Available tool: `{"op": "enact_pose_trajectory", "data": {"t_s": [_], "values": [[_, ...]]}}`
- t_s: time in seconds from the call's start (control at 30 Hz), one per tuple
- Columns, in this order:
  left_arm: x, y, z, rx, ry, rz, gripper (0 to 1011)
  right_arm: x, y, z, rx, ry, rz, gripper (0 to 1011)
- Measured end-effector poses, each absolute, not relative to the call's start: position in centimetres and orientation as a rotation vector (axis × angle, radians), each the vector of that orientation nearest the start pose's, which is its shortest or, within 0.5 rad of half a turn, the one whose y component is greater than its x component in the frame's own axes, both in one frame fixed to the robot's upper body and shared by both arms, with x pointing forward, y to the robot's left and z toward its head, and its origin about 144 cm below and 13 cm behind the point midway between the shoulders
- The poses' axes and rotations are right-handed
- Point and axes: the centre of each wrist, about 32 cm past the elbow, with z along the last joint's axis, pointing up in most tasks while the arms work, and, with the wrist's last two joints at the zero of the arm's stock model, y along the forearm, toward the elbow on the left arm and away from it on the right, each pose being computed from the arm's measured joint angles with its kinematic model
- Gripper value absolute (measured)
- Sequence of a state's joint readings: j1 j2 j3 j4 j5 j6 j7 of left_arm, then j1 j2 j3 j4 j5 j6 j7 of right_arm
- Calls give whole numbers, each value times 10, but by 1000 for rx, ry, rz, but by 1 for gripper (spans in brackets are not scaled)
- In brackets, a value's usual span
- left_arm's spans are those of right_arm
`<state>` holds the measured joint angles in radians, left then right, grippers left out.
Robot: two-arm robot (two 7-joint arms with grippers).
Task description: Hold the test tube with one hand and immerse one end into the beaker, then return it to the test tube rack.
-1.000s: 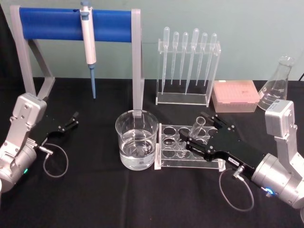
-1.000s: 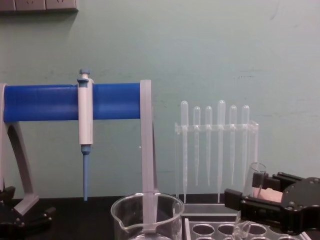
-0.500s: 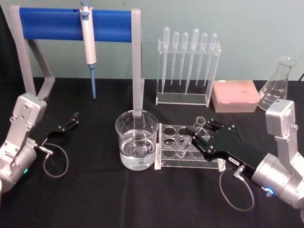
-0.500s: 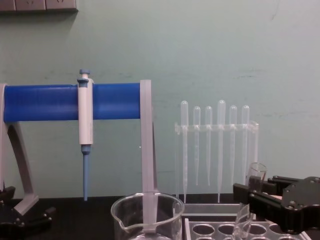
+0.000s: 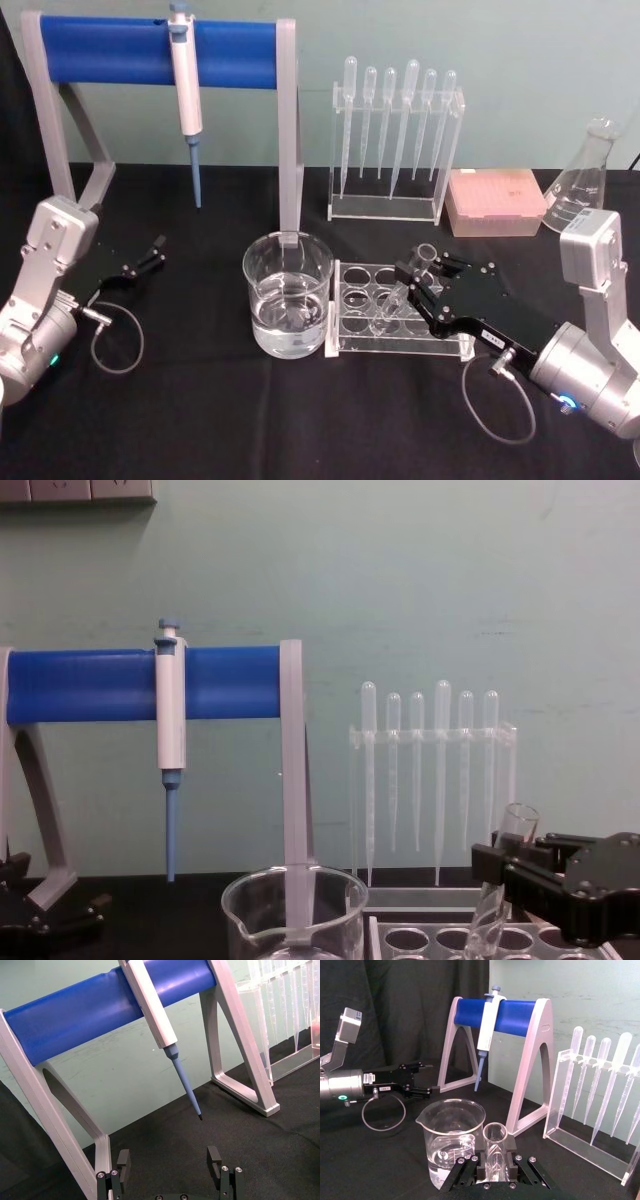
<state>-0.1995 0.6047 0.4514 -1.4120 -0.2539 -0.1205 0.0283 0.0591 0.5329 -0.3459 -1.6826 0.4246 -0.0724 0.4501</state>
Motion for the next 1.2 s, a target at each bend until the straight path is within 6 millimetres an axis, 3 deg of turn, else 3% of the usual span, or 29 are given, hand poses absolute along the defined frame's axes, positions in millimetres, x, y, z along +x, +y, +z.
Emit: {"op": "enact_pose_trajectory", "data": {"t_s": [0.3, 0.83, 1.2], "values": [[489, 310, 1140, 304, -285, 1248, 1000, 466, -268, 1192, -72, -106, -727, 227], [489, 310, 1140, 304, -285, 1248, 1000, 488, -277, 1269, -138, -111, -679, 227], [489, 310, 1140, 304, -285, 1248, 1000, 499, -273, 1300, -153, -116, -661, 227]]}}
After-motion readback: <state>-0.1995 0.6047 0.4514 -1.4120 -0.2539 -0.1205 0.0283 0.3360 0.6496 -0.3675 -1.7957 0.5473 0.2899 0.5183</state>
